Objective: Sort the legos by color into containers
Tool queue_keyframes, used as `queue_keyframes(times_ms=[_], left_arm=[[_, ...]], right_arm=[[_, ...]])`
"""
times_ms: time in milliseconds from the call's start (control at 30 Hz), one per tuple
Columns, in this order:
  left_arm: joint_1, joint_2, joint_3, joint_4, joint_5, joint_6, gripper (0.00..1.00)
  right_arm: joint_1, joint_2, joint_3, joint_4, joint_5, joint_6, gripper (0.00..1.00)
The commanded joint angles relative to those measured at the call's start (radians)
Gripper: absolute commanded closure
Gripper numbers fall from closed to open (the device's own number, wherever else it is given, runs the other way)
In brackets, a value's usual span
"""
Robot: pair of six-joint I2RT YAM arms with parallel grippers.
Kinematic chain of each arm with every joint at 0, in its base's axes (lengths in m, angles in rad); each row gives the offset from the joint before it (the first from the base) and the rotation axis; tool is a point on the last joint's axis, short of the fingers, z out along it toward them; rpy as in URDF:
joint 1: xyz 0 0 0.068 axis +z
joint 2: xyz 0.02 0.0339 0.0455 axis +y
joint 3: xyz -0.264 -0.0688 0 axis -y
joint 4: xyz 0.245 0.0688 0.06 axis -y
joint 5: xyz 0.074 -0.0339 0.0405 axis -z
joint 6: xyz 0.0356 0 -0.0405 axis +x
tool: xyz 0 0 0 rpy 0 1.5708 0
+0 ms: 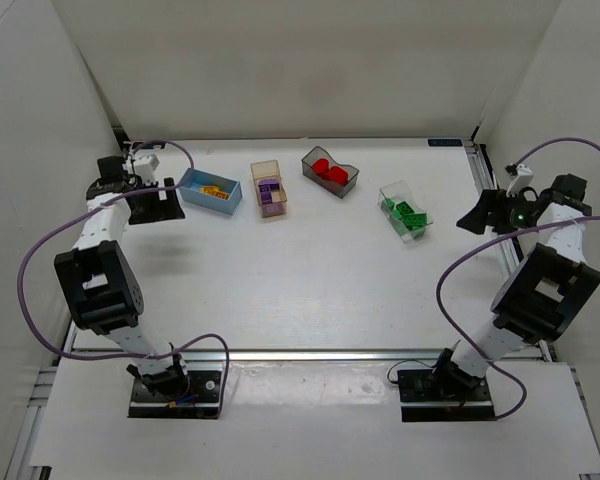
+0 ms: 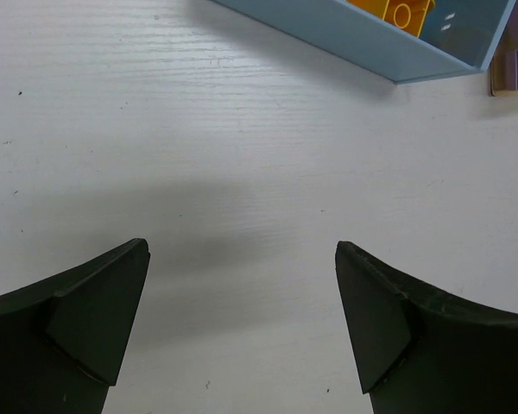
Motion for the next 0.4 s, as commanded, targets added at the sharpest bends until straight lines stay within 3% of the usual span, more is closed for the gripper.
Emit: queue_keyframes(times_ms=[0, 367], left_arm=[[0.020, -0.030, -0.008, 0.013, 0.072, 0.057, 0.01], [0.037, -0.021, -0.010, 0.014, 0.072, 0.051, 0.00]], right_arm=[[-0.002, 0.020, 0.032, -0.065, -0.072, -0.066, 0.01], [0.031, 0.026, 0.049, -0.071, -0.067, -0.069, 0.01]])
